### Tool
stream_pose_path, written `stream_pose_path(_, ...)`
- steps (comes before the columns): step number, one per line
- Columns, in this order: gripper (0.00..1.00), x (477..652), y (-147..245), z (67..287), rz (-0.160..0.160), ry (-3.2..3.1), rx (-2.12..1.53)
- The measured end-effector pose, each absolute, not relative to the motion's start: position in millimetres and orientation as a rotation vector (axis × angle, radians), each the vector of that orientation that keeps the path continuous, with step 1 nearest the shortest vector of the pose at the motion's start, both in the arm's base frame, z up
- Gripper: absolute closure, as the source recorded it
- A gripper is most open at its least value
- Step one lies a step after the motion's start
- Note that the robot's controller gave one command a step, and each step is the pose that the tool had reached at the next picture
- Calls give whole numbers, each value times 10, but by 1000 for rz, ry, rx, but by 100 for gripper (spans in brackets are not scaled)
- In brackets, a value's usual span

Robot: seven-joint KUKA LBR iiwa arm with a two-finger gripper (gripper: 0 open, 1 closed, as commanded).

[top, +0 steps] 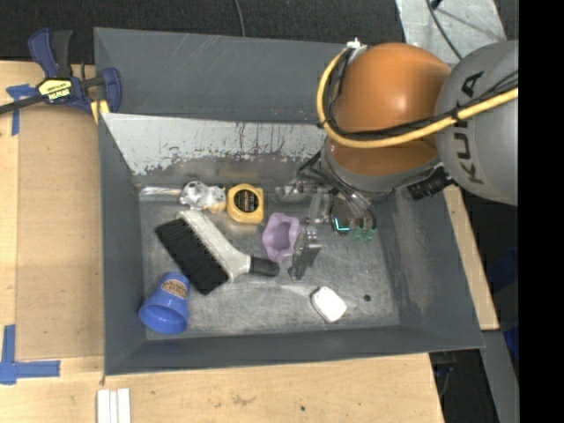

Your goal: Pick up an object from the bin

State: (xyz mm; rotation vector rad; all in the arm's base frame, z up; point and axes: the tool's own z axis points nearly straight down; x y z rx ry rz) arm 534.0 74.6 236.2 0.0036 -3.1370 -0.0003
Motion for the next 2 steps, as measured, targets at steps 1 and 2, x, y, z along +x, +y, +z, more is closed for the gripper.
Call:
stream_pose_path(1, 0, 5356, 742, 2400, -1, -3145, 1)
stream_pose_path(2, 0, 5488, 364, 1948, -3, -3153, -8)
